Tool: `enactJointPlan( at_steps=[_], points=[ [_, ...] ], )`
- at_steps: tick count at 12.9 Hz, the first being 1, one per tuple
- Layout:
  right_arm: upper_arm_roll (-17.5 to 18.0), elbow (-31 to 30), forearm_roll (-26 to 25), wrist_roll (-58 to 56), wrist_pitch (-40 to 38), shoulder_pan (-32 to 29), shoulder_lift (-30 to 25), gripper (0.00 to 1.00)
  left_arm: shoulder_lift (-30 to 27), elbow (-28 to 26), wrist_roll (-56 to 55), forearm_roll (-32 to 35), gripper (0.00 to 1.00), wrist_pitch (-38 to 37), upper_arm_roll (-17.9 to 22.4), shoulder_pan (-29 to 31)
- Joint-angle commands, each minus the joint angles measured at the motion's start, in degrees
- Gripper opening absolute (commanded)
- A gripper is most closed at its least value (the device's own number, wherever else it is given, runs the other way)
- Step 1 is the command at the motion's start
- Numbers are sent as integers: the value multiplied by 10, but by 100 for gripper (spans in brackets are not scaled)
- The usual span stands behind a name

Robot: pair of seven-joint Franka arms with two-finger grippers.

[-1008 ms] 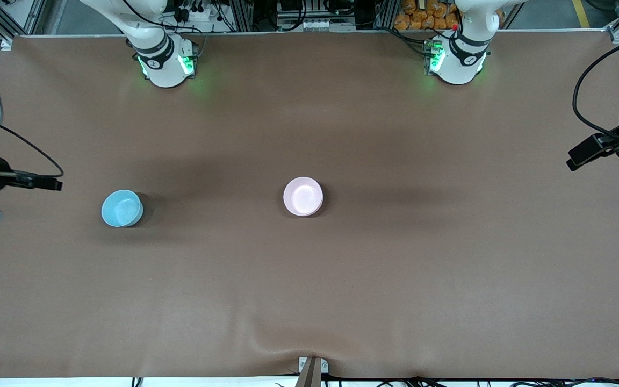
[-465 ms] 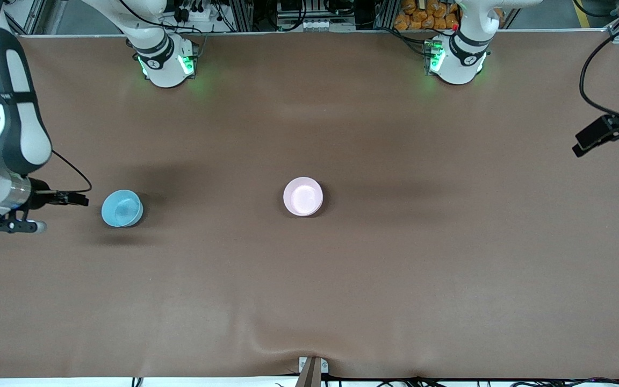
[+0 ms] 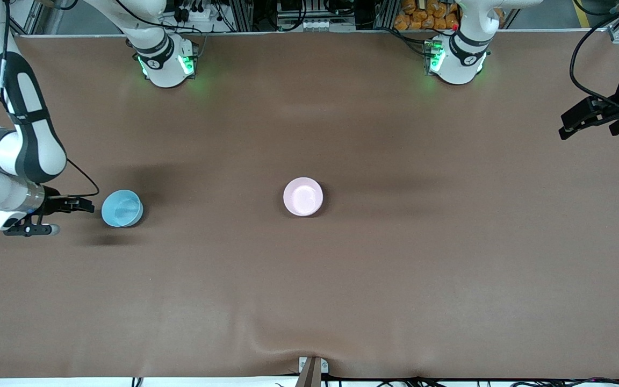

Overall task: Stack pink and blue bowls on white bowl
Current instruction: 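Move the right gripper to the light blue bowl rim and grasp it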

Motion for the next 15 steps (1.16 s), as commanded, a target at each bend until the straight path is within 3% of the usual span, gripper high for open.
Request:
enactJointPlan(
  at_steps=[1, 5, 9, 15],
  points=[
    [9, -20, 25, -13, 30, -9, 2, 56, -14, -11, 17, -9, 100, -6, 1, 0],
    [10, -49, 28, -13, 68, -6, 3, 52, -6, -13, 8, -12, 100, -2, 1, -3],
    [11, -58, 29, -13, 81, -4, 3, 36, -8, -25, 9, -12, 100, 5, 0, -3],
    [12, -63, 30, -12, 84, -2, 3, 34, -20, -39, 9, -12, 100, 6, -1, -2]
  ],
)
